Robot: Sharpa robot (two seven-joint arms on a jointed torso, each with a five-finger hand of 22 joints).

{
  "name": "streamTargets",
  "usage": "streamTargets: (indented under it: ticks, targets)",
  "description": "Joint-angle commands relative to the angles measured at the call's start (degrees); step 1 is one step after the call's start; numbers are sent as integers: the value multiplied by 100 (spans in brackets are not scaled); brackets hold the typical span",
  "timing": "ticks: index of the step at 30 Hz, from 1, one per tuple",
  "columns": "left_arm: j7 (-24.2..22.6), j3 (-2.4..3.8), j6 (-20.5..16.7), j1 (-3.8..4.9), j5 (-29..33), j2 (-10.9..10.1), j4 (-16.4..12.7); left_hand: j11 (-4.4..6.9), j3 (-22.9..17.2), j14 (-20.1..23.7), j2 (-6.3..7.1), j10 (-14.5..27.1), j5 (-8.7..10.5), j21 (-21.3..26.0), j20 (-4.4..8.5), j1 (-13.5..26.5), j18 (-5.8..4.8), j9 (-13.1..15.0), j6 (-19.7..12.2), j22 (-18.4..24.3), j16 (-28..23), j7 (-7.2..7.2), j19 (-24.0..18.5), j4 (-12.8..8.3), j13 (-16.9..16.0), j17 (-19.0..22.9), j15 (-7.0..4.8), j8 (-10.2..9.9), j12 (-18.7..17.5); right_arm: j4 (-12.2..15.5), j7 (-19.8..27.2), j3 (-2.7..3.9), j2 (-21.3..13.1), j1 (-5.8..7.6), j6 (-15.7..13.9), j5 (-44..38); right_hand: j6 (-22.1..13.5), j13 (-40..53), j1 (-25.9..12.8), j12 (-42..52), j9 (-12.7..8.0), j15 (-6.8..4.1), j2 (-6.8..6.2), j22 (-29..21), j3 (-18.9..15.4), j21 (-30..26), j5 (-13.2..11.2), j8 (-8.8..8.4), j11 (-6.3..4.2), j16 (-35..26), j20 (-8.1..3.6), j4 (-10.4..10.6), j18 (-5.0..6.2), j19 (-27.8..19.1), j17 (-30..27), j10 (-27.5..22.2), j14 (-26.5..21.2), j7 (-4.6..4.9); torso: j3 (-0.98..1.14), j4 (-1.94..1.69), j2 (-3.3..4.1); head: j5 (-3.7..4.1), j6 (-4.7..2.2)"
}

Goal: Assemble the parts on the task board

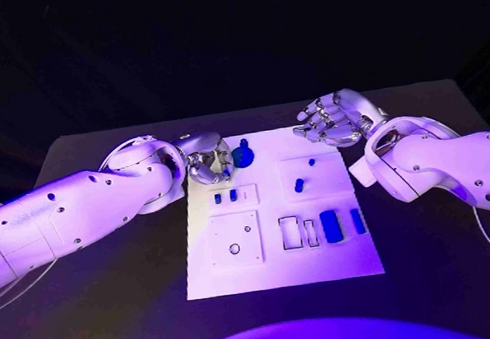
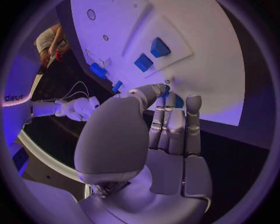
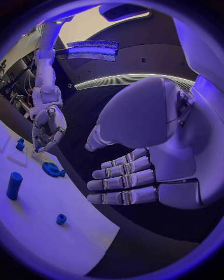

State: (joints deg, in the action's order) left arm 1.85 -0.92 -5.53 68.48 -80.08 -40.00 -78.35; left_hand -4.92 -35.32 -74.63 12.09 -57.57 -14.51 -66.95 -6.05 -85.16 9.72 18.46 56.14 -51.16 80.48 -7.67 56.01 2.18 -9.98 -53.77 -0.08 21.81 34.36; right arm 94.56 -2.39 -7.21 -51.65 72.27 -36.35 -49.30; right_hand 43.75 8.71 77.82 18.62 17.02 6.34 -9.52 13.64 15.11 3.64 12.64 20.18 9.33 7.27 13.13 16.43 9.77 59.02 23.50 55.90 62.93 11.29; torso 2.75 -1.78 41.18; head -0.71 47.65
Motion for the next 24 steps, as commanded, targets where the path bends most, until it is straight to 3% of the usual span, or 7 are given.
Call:
streamTargets:
  ticks: [1, 6, 24]
  targets:
    - [10, 1, 164, 1, -10, 12, 37, 115, -41, -40, -6, -169, -18, -2, -6, 43, -10, 5, 39, 4, 40, -7, 14, -53, -47, -3, 6, -21, -17, 8, 78, 1, -1, -4, 38, -14, -45, -13, 16, -35, -9, 46, -9, -11, 43, -5, 39, 22, 24, -38, 3, 0, 80, -56, -8, -3, 8, 192, 3, 1, -1, 3, 17]
    - [-18, -6, 226, -1, -1, 28, 80, 114, -42, -40, -3, -171, -17, -5, -6, 48, -10, 6, 40, 0, 40, -8, 16, -56, -47, -1, 6, -25, -20, 5, 79, 1, -1, -5, 36, -11, -44, -17, 14, -35, -10, 47, -8, -16, 43, -5, 40, 23, 25, -41, 4, 1, 79, -57, -11, -4, 8, 193, -3, -8, 2, 10, 16]
    - [-38, -22, 281, -11, 56, 51, 87, 106, -52, -42, 14, -178, -14, 4, -11, 105, -7, 7, 34, 17, 46, -17, -21, -75, -41, -5, 15, -68, -63, 1, 94, 1, 4, -9, 18, 2, -45, -27, 12, -36, -11, 48, -7, -28, 44, -6, 43, 24, 26, -46, 6, 1, 80, -59, -17, -6, 8, 194, 6, -3, -1, 7, 42]
